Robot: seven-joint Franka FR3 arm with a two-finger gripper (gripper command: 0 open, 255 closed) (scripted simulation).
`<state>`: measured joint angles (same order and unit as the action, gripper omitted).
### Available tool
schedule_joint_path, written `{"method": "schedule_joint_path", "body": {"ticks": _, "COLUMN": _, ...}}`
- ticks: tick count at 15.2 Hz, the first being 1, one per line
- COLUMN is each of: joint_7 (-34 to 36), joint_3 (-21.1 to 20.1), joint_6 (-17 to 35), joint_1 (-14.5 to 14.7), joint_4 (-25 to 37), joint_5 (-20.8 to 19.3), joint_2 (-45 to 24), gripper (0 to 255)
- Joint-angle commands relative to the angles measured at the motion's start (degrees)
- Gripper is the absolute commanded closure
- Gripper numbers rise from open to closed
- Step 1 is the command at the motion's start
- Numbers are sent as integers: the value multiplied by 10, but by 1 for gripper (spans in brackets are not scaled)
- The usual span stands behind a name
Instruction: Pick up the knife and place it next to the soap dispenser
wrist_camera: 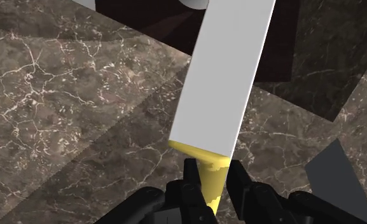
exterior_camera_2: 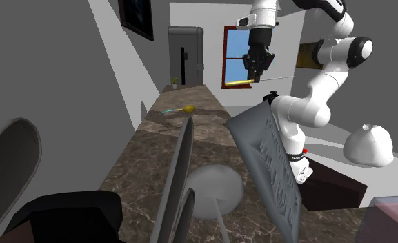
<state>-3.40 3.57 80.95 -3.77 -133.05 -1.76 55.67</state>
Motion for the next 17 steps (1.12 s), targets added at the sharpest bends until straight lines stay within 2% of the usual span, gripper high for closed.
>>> {"method": "schedule_joint_path", "body": {"ticks": 1, "joint_7": 25, "joint_3": -27, "joint_6": -15, "joint_1": 5, "joint_4": -3, "joint_5": 21, "joint_2": 17, "gripper": 255}}
{"method": "schedule_joint_path", "body": {"ticks": 9, "joint_7": 127, "joint_3": -137, "joint_6": -46, "joint_1": 25, "joint_4": -9, "joint_5": 116, "joint_2": 62, "gripper": 255}}
{"method": "schedule_joint_path", "body": {"ticks": 17, "joint_7": 233, "joint_3": -249, "joint_6": -63, "joint_1": 39, "joint_4": 25, "joint_5": 215, "joint_2": 68, "gripper": 255}}
